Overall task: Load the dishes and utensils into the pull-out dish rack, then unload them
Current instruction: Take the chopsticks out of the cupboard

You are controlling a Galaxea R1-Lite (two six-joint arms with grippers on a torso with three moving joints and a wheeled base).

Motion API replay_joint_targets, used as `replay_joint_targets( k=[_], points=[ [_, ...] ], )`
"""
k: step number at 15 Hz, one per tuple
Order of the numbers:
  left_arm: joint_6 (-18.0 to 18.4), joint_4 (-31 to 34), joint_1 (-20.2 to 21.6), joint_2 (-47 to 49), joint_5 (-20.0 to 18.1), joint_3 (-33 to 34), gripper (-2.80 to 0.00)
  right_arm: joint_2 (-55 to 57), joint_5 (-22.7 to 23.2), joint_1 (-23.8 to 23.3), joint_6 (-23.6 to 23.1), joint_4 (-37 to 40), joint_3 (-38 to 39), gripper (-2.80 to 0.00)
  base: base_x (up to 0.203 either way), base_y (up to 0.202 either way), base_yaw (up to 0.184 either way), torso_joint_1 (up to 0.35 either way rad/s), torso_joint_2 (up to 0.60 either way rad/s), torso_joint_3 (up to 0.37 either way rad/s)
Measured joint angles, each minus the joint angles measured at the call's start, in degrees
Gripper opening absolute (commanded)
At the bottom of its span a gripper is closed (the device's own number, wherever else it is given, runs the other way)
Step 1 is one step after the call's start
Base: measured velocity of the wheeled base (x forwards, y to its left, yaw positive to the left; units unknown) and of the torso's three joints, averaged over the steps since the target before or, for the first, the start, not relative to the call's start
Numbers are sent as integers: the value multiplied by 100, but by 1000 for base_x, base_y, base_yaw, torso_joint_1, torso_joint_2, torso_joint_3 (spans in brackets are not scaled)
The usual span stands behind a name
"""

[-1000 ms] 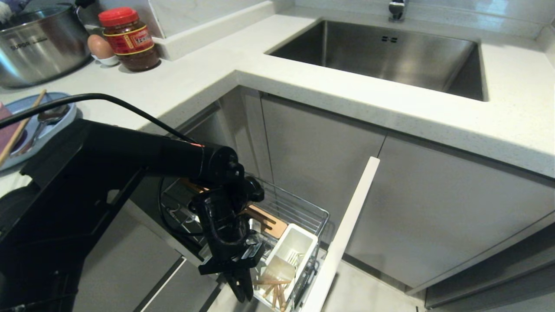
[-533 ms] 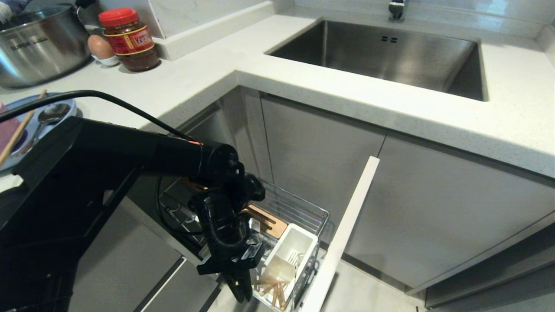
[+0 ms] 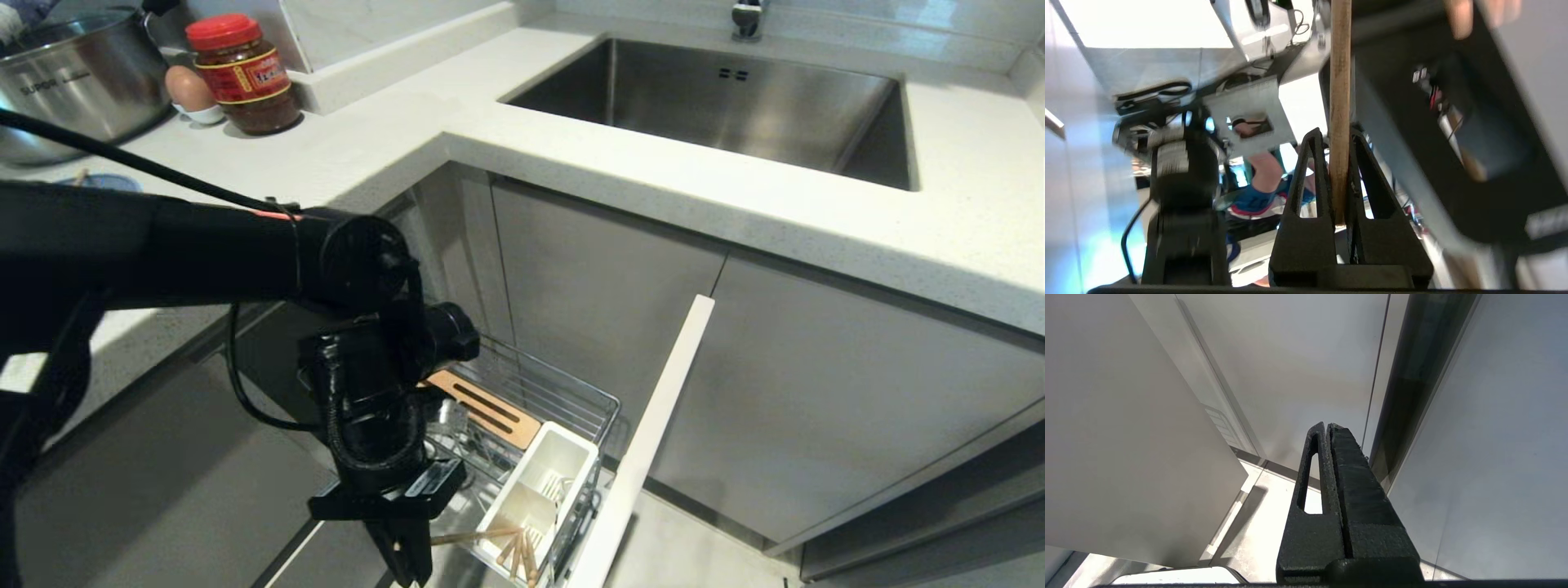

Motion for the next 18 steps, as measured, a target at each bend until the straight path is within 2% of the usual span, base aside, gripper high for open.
replay_joint_targets(
  k=[6,13,18],
  points=[
    [12,500,-325,-1135,14,-183,-280,0,0,-4,0,-2,0,-280,0,0,0,0,0,0],
    [0,522,-578,-2036,110,-720,-280,0,0,-4,0,0,0,-280,0,0,0,0,0,0],
    [-7,523,-763,-2975,413,-1395,-280,0,0,-4,0,-2,0,-280,0,0,0,0,0,0]
  ],
)
